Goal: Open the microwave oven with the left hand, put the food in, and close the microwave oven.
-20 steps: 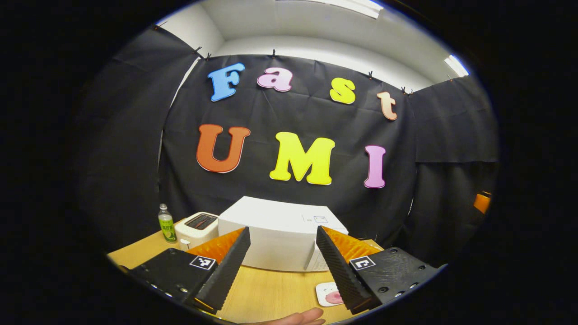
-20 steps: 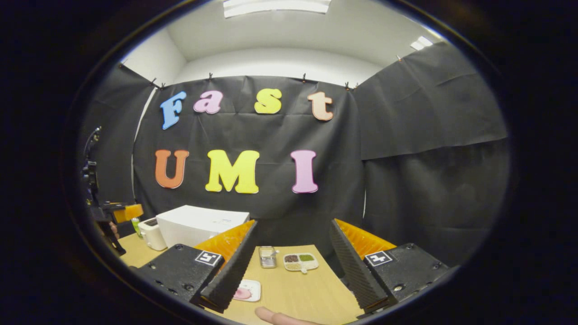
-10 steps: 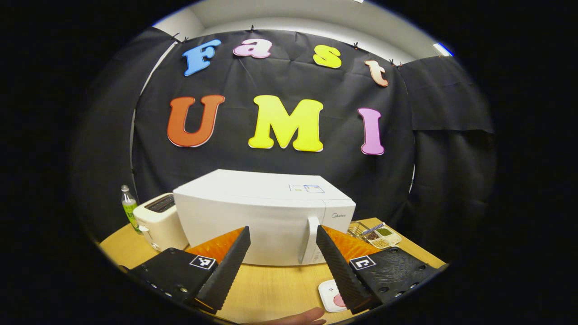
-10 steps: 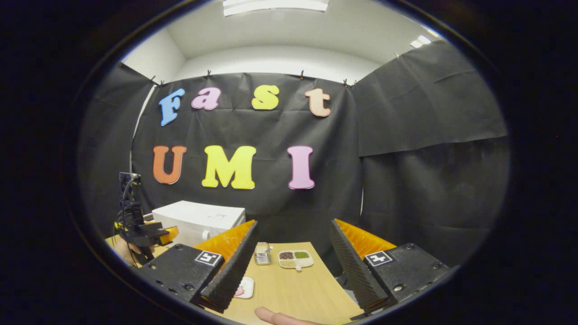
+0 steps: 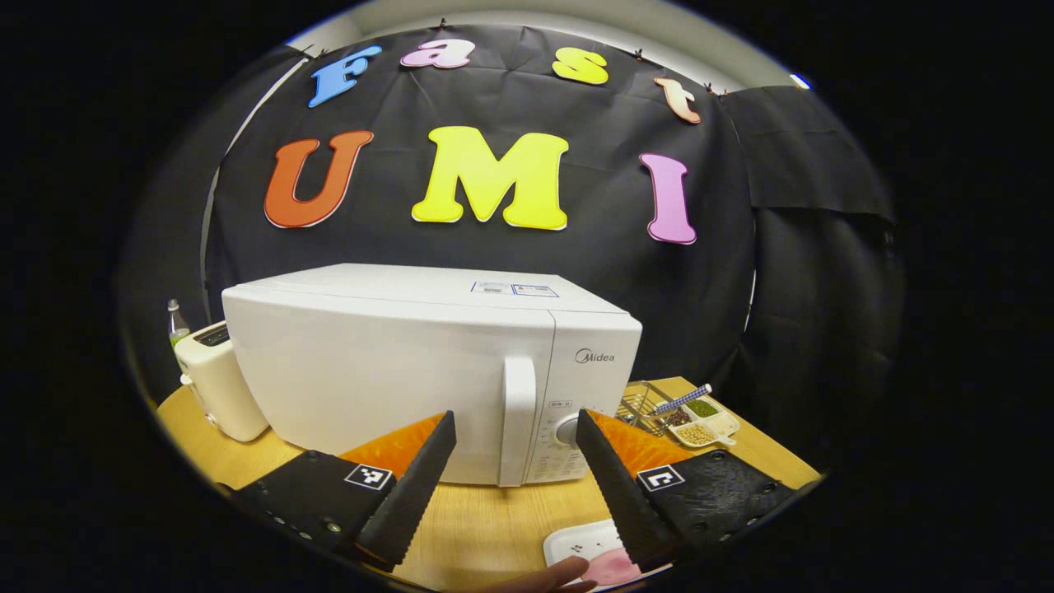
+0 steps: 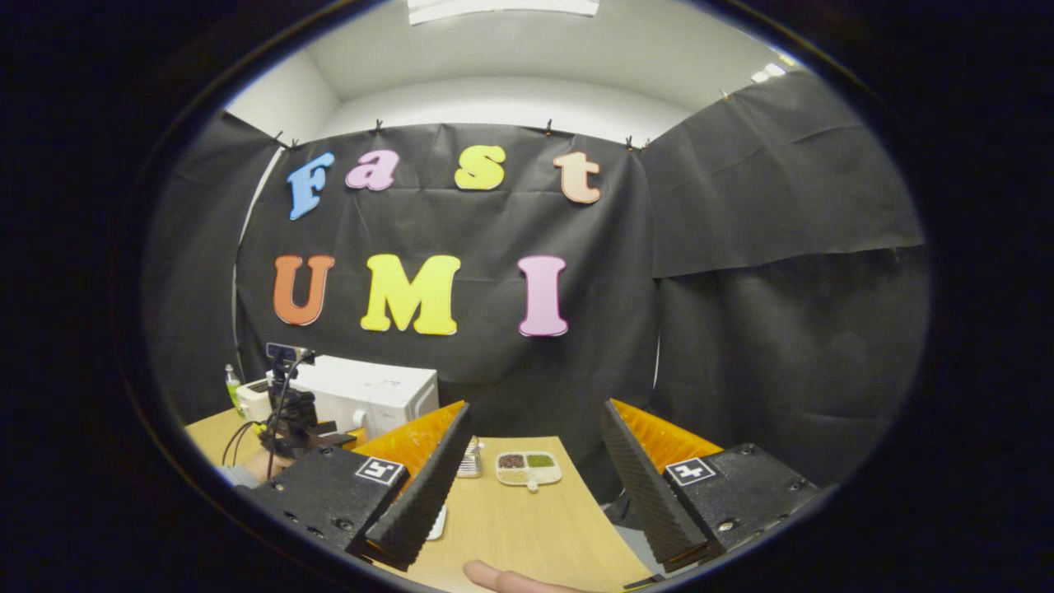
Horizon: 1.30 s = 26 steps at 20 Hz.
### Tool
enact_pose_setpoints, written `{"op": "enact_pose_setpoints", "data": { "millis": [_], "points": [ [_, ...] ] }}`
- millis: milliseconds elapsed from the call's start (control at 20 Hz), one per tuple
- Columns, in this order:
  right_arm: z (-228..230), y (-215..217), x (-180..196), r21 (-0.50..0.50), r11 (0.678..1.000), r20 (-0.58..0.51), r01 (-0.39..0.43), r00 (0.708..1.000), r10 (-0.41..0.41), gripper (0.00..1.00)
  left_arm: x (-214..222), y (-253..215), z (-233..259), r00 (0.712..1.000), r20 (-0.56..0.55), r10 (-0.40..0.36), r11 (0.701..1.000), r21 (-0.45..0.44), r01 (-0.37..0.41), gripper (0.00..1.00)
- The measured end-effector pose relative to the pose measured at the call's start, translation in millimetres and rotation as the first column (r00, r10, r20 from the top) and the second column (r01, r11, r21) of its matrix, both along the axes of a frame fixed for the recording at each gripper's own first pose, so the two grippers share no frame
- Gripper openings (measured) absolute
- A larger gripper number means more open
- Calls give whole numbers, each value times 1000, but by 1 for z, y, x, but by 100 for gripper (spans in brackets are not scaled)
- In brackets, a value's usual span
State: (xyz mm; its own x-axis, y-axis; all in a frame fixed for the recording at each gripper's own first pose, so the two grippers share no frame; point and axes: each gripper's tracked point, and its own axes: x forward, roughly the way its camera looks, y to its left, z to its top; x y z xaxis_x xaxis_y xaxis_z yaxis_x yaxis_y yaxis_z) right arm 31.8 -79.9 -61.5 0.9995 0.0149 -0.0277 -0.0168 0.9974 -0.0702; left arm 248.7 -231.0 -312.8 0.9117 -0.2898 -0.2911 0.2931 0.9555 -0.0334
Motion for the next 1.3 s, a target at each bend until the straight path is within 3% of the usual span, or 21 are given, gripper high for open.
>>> {"op": "enact_pose_setpoints", "data": {
  "millis": [100,150,200,350,450,500,550,600,700,750,800,850,900,950,1000,1150,1200,1250,1300],
  "points": [
    [-2,-2,2,-1,1000,3,-4,1000,4,100,7,-3,-13,1000,-1,8,1000,0,-8,92],
    [-1,-1,3,2,1000,12,-13,1000,13,100,9,-9,-19,1000,-12,0,1000,-21,-1,80],
    [-2,-1,3,6,1000,16,-22,1000,22,100,10,-13,-23,1000,-12,-1,999,-39,0,90],
    [-6,-9,6,21,1000,8,-16,1000,16,100,25,-15,-24,999,29,21,998,-67,-19,90],
    [-6,-8,8,30,999,19,-21,1000,21,100,33,-18,-30,999,37,4,997,-71,-2,82],
    [-3,-4,7,36,999,35,-39,999,38,100,36,-13,-34,999,33,22,998,-60,-20,67],
    [-1,-3,7,43,998,46,-52,998,51,100,37,-13,-33,999,45,22,998,-55,-20,75],
    [0,-1,7,51,996,56,-66,996,63,100,37,-14,-33,999,48,8,999,-39,-6,56],
    [-2,-2,9,63,995,64,-76,995,72,100,38,-9,-33,998,67,20,999,-39,-17,55],
    [-5,-3,11,67,995,59,-75,996,71,94,39,-7,-37,998,52,23,998,-57,-21,41],
    [-7,-4,10,71,995,53,-72,996,68,100,37,-8,-36,998,51,33,997,-73,-29,32],
    [-8,-6,11,75,995,48,-66,997,63,94,36,-11,-37,999,43,16,997,-79,-12,43],
    [-9,-8,12,78,995,44,-60,997,56,100,35,-13,-39,999,43,29,998,-58,-27,24],
    [-11,-9,13,78,995,37,-54,998,51,100,34,-10,-39,998,46,36,999,-27,-35,27],
    [-12,-10,12,79,996,31,-51,998,49,100,32,-8,-38,998,52,37,999,-1,-37,20],
    [-15,-17,5,76,996,18,-39,999,38,100,31,-11,-42,999,10,38,998,-43,-37,20],
    [-15,-20,3,71,997,16,-36,999,35,94,31,-10,-43,999,5,37,999,-38,-36,12],
    [-14,-20,2,69,997,19,-35,999,34,100,30,-8,-44,999,3,38,999,-24,-37,12],
    [-11,-22,1,69,997,26,-33,999,31,100,29,-8,-44,999,5,42,999,-13,-42,13]
  ]
}}
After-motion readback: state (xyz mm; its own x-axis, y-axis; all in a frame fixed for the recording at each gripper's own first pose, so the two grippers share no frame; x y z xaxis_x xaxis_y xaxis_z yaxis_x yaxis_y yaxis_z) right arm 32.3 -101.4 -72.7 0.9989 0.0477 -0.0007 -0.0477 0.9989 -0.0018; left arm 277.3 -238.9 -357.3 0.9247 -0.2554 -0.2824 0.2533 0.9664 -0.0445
